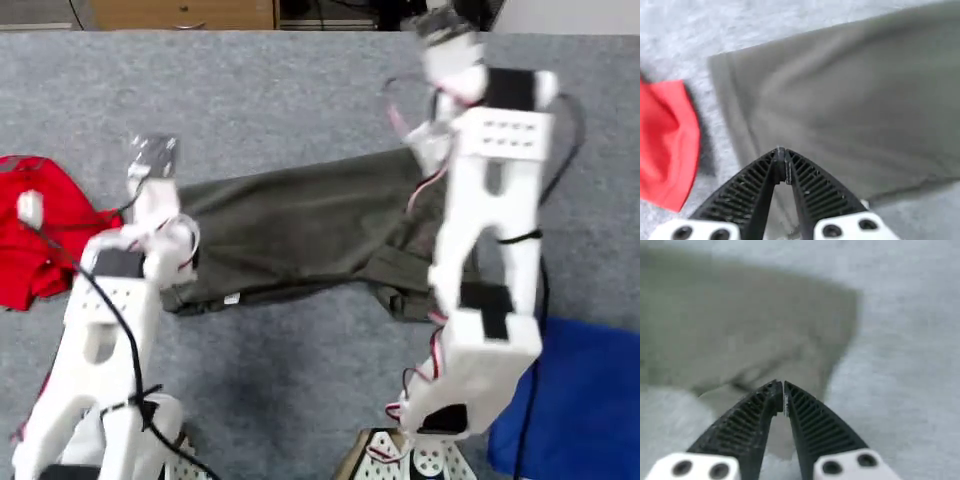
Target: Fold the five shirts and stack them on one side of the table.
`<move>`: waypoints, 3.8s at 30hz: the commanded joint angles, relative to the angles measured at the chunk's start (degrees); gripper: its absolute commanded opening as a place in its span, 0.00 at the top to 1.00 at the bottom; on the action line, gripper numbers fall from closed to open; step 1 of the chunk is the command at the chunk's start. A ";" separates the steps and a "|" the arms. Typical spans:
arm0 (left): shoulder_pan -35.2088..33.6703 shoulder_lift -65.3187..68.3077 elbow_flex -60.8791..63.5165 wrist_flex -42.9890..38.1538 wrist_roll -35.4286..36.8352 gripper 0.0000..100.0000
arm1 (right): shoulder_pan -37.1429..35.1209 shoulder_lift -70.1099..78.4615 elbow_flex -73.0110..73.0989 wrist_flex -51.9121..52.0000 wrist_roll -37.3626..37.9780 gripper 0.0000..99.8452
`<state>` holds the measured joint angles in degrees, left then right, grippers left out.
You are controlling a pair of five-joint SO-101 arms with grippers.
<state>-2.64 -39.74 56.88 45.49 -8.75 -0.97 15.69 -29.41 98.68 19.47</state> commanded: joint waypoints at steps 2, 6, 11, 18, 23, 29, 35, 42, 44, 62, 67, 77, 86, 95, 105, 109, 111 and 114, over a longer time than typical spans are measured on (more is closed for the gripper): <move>-6.51 -5.49 14.68 -18.46 -0.09 0.98 | -5.23 -5.32 22.11 -11.08 -0.79 0.98; -10.73 -4.44 17.14 -25.76 0.53 0.98 | -8.13 -1.71 28.79 -15.56 -0.97 0.98; -10.99 -0.84 15.91 -26.90 3.78 0.98 | -8.48 4.70 27.74 -15.56 -0.97 0.98; -10.90 5.67 12.40 -27.08 3.87 0.98 | -8.40 7.34 27.38 -14.77 -1.05 0.98; -11.08 8.31 11.08 -26.99 3.87 0.98 | -8.13 7.25 27.30 -10.37 -1.05 0.98; -11.08 8.48 11.08 -26.99 3.87 0.98 | -8.04 5.05 27.38 -5.54 -0.97 0.98; -11.16 8.48 11.08 -26.99 3.87 0.98 | -8.13 -0.31 32.13 -3.69 -0.79 0.98; -11.08 8.48 11.08 -26.99 3.87 0.98 | -8.22 -7.60 48.48 -7.12 -0.70 0.98; -11.08 8.48 11.08 -26.99 3.87 0.98 | -8.48 -10.42 52.53 -8.44 -0.70 0.98; -10.90 8.48 11.08 -26.99 3.87 0.98 | -5.49 7.16 18.86 -6.42 -0.70 0.98; -10.90 8.48 11.08 -26.99 3.87 0.98 | -4.18 17.36 10.95 -3.60 -0.70 0.98; -10.90 8.48 11.08 -27.08 3.87 0.98 | -2.77 13.32 17.71 2.73 2.02 0.98; -10.90 8.48 11.08 -27.16 3.87 0.98 | -2.86 0.57 44.70 -8.97 4.13 0.98; -10.90 8.48 11.08 -27.25 3.87 0.98 | -2.68 -14.64 40.31 -3.69 4.13 0.98; -10.90 8.40 11.08 -26.99 3.96 0.98 | -0.57 3.65 24.40 -3.43 4.13 0.98; -10.81 8.31 9.49 -24.88 4.04 0.98 | -0.57 11.65 24.04 -6.24 4.04 0.98; -10.81 8.31 5.98 -19.69 4.04 0.98 | 0.13 14.46 23.96 -8.35 4.04 0.98; -10.81 8.40 -0.88 -12.04 6.86 0.98 | 2.33 18.33 22.46 -11.60 4.13 0.98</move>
<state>-13.27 -31.21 63.74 27.56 -4.26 -1.23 31.78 -3.56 89.63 23.25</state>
